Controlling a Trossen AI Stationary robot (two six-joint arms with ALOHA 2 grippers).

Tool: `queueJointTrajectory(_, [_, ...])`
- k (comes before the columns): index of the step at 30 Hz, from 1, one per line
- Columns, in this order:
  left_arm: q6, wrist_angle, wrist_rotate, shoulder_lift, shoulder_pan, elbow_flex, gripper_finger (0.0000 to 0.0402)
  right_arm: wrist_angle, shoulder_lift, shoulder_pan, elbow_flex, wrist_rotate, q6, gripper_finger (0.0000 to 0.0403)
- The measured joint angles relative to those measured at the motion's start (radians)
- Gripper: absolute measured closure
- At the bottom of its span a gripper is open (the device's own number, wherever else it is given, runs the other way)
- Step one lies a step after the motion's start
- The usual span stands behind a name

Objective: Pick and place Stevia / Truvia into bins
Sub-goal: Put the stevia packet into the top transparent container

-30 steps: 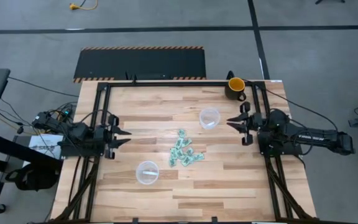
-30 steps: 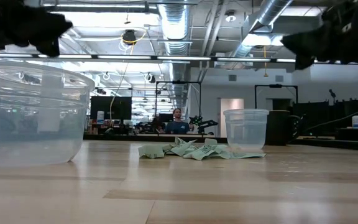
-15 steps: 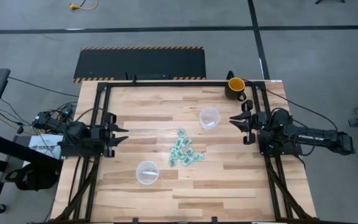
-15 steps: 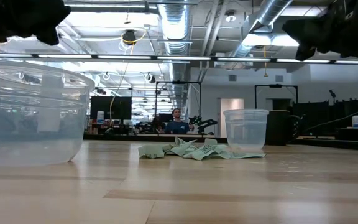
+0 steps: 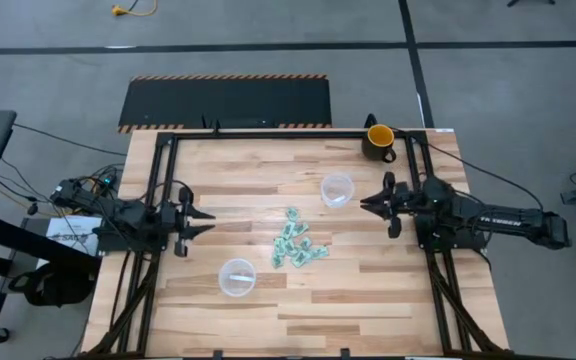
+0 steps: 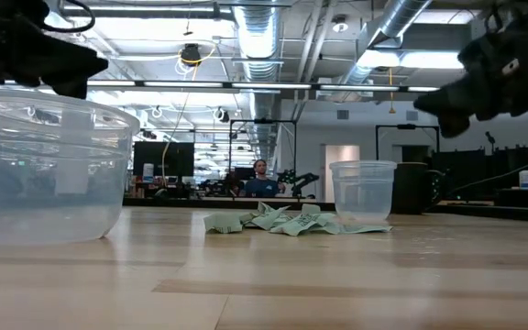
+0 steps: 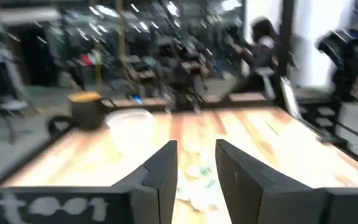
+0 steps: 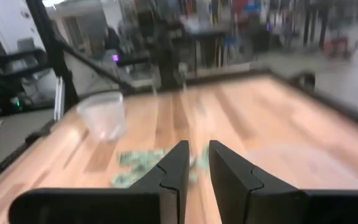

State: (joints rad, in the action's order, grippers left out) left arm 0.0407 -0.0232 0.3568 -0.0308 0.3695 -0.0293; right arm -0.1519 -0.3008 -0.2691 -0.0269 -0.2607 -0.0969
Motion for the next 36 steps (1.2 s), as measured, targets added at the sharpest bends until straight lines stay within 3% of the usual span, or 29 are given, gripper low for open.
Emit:
queueJointTrajectory(9, [-0.109,0.162,-0.039,-0.078,0.000,-0.112,0.0303,0.094,0.000,0.024,-0.002,-0.003,0.006,0.0346])
queueJointTrajectory(17, [-0.073,0.222,-0.064,-0.267,0.000,-0.298,0.0303,0.114,-0.061,0.106,-0.115,0.014,0.060,0.0346])
queueJointTrajectory(27, [0.068,0.267,-0.061,-0.587,0.000,-0.535,0.0303,0.188,-0.310,0.165,-0.331,0.158,0.093,0.0346])
queueJointTrajectory(33, [0.096,0.277,-0.062,-0.730,0.000,-0.614,0.0303,0.255,-0.493,0.171,-0.447,0.146,0.030,0.0346])
queueJointTrajectory(36, [0.097,0.265,-0.063,-0.776,0.000,-0.622,0.0303,0.347,-0.589,0.200,-0.499,0.126,0.077,0.0346])
